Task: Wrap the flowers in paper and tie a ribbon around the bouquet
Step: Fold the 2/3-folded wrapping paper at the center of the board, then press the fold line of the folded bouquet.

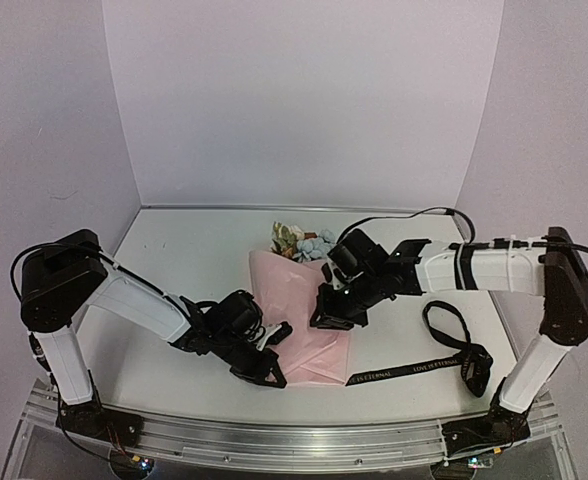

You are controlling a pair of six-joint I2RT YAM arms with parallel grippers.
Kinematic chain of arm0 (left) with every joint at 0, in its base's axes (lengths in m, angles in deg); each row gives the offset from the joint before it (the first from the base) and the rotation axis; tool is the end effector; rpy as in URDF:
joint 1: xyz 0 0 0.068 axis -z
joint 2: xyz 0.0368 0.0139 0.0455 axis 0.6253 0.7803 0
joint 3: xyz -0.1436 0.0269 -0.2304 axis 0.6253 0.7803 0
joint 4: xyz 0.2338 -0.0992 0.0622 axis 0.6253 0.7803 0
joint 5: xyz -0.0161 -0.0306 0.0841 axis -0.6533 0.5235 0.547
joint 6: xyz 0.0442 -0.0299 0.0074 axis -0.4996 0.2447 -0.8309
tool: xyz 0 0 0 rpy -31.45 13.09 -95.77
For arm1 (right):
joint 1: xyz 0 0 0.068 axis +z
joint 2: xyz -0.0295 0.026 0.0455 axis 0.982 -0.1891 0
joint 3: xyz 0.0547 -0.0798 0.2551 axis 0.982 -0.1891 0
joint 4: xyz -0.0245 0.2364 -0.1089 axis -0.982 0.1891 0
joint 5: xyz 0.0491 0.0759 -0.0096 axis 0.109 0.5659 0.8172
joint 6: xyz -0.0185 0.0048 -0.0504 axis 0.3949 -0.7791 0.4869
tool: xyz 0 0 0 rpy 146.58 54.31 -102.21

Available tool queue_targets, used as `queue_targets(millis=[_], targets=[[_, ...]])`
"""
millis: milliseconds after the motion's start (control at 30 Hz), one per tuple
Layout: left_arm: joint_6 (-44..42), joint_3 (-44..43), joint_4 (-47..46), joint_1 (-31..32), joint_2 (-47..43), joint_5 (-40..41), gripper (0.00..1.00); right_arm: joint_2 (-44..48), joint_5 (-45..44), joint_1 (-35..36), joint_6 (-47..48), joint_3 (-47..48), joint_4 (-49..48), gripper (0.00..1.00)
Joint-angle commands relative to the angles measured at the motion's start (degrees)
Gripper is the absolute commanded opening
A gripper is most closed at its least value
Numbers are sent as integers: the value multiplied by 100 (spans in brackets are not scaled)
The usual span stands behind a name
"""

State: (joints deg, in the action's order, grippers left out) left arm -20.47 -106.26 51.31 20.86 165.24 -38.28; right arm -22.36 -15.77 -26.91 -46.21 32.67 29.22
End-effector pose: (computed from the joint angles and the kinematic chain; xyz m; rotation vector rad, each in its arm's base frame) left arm 0.1498 -0.2917 0.1078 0.8623 2.7211 -1.2298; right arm 0.2131 0.2913 0.2213 -0.2555 2.7859 0.9535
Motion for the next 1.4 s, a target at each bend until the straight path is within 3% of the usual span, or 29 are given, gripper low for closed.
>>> queue_targets(millis=[0, 400, 933, 1367], targets=[[-53, -47, -57, -16, 83, -60, 1, -470, 174, 33, -453, 274, -578, 15], [-193, -149, 176, -16, -157, -118, 2, -358, -102, 137, -658, -621, -611, 15], [-1, -220, 277, -253, -1170, -132, 15, -331, -289, 205, -630, -958, -630, 14], [-8, -155, 111, -402, -76, -194, 6, -58, -449, 311, -301, -951, -272, 13]])
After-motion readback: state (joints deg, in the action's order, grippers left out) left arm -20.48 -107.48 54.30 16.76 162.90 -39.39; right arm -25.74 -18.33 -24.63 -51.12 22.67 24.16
